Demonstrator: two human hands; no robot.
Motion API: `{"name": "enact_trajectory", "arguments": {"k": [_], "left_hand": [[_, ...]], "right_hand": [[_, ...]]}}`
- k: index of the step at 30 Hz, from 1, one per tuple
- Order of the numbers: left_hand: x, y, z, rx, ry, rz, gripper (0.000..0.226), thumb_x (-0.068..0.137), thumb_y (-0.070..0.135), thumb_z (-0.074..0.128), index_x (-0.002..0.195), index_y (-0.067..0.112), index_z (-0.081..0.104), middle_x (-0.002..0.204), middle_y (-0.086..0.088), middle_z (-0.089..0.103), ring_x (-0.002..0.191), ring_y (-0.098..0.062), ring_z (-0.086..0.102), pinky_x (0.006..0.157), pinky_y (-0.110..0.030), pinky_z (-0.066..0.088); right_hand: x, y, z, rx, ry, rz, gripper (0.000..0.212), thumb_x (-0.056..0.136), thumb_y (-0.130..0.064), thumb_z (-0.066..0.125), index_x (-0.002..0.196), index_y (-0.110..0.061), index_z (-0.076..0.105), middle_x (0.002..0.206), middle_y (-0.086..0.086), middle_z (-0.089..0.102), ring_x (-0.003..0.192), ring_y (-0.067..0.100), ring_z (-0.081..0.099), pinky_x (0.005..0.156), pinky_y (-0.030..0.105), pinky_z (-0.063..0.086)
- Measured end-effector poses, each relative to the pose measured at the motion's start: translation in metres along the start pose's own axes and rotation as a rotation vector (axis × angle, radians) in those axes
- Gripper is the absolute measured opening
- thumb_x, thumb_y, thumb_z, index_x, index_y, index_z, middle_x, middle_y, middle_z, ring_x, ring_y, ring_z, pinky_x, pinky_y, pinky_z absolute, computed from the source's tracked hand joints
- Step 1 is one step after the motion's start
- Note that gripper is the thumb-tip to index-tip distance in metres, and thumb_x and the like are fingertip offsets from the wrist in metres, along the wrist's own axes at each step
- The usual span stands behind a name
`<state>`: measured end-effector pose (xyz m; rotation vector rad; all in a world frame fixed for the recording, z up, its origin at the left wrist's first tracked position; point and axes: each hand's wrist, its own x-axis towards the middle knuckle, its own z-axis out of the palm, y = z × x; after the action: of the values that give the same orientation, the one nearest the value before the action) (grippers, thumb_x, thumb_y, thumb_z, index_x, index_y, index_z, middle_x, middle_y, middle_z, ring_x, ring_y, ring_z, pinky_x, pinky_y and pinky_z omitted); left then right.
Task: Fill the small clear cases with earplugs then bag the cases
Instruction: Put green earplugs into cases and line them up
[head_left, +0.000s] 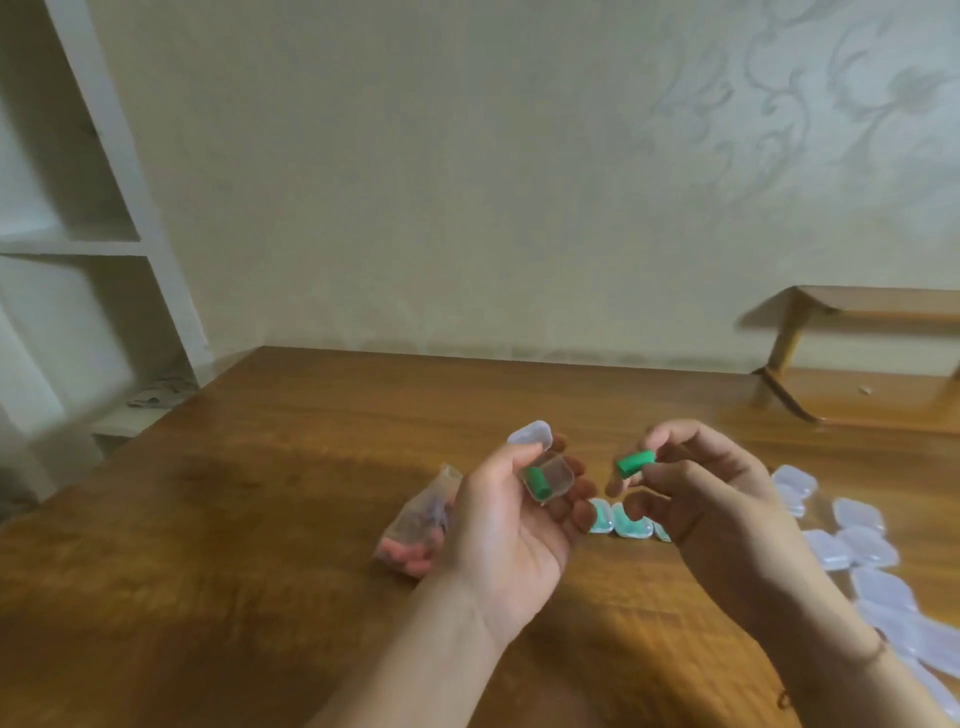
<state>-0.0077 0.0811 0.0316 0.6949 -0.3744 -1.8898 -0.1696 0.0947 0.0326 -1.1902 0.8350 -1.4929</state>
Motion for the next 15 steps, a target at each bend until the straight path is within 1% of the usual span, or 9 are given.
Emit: {"name": "enact_trajectory", "arguments": {"k": [1,2,4,5,7,10,11,13,15], "left_hand": [[0.001,-0.003,-0.002,-0.003,-0.014,-0.011,0.050,0.081,0.023,0.065,0.127,0.004,0.058,0.098,-0.018,0.057,0.085,-0.027,0.057,0.071,-0.033,0.049],[0.000,-0.006,-0.004,-0.019,-0.039,-0.028,0.054,0.078,0.028,0.066,0.125,0.003,0.059,0.099,-0.019,0.057,0.086,-0.028,0.057,0.073,-0.034,0.049],[-0.003,-0.012,-0.007,-0.087,-0.083,-0.066,0.048,0.082,0.038,0.063,0.115,0.004,0.060,0.097,-0.020,0.057,0.082,-0.029,0.058,0.073,-0.035,0.047],[-0.005,-0.015,-0.008,-0.112,-0.091,-0.080,0.048,0.085,0.042,0.060,0.114,0.004,0.060,0.097,-0.020,0.057,0.079,-0.028,0.058,0.072,-0.035,0.046],[-0.005,-0.020,-0.009,-0.101,-0.103,-0.082,0.052,0.089,0.047,0.055,0.118,0.004,0.059,0.097,-0.020,0.059,0.077,-0.027,0.059,0.071,-0.035,0.045],[0.000,-0.026,-0.009,-0.021,-0.065,-0.052,0.050,0.090,0.048,0.054,0.115,0.005,0.061,0.097,-0.019,0.065,0.083,-0.027,0.061,0.077,-0.036,0.045],[0.001,-0.028,-0.010,-0.003,-0.047,-0.040,0.049,0.089,0.048,0.055,0.113,0.005,0.062,0.098,-0.019,0.066,0.088,-0.028,0.062,0.082,-0.037,0.045],[0.003,-0.029,-0.011,0.033,-0.025,-0.023,0.051,0.087,0.049,0.056,0.113,0.006,0.062,0.105,-0.020,0.064,0.098,-0.030,0.061,0.092,-0.040,0.044],[0.004,-0.031,-0.012,0.054,-0.027,-0.006,0.050,0.087,0.049,0.055,0.112,0.007,0.062,0.106,-0.019,0.063,0.101,-0.030,0.062,0.097,-0.041,0.042]], "right_hand": [[-0.001,-0.001,-0.001,-0.022,0.005,0.001,0.013,0.080,-0.001,0.062,0.080,-0.011,0.070,0.081,0.018,0.061,0.070,0.026,0.061,0.063,0.035,0.048],[-0.001,-0.002,0.000,-0.040,0.002,0.004,0.014,0.081,-0.003,0.061,0.080,-0.012,0.072,0.078,0.017,0.062,0.068,0.026,0.060,0.062,0.035,0.048],[-0.003,-0.005,0.003,-0.114,0.010,0.010,0.021,0.084,0.000,0.060,0.081,-0.015,0.075,0.074,0.013,0.064,0.065,0.024,0.061,0.059,0.031,0.048],[-0.005,-0.006,0.005,-0.172,0.012,0.009,0.024,0.086,0.002,0.060,0.082,-0.015,0.075,0.073,0.011,0.066,0.063,0.022,0.061,0.057,0.029,0.048],[-0.008,-0.006,0.009,-0.316,0.004,-0.008,0.024,0.089,0.004,0.060,0.085,-0.015,0.074,0.071,0.006,0.069,0.061,0.018,0.061,0.055,0.026,0.048],[-0.011,-0.005,0.015,-0.601,-0.038,-0.028,0.021,0.083,-0.005,0.072,0.092,-0.023,0.067,0.073,-0.002,0.073,0.058,0.008,0.065,0.055,0.017,0.048],[-0.012,-0.003,0.016,-0.716,-0.033,-0.032,0.021,0.080,-0.010,0.075,0.090,-0.026,0.065,0.072,-0.007,0.072,0.058,0.005,0.064,0.054,0.014,0.047],[-0.012,0.001,0.016,-0.941,0.015,-0.083,0.019,0.076,-0.020,0.079,0.081,-0.032,0.064,0.072,-0.017,0.069,0.065,0.003,0.062,0.054,0.013,0.047],[-0.012,0.007,0.016,-1.048,0.054,-0.119,0.015,0.074,-0.027,0.079,0.072,-0.034,0.066,0.069,-0.020,0.066,0.069,0.004,0.061,0.058,0.017,0.049]]}}
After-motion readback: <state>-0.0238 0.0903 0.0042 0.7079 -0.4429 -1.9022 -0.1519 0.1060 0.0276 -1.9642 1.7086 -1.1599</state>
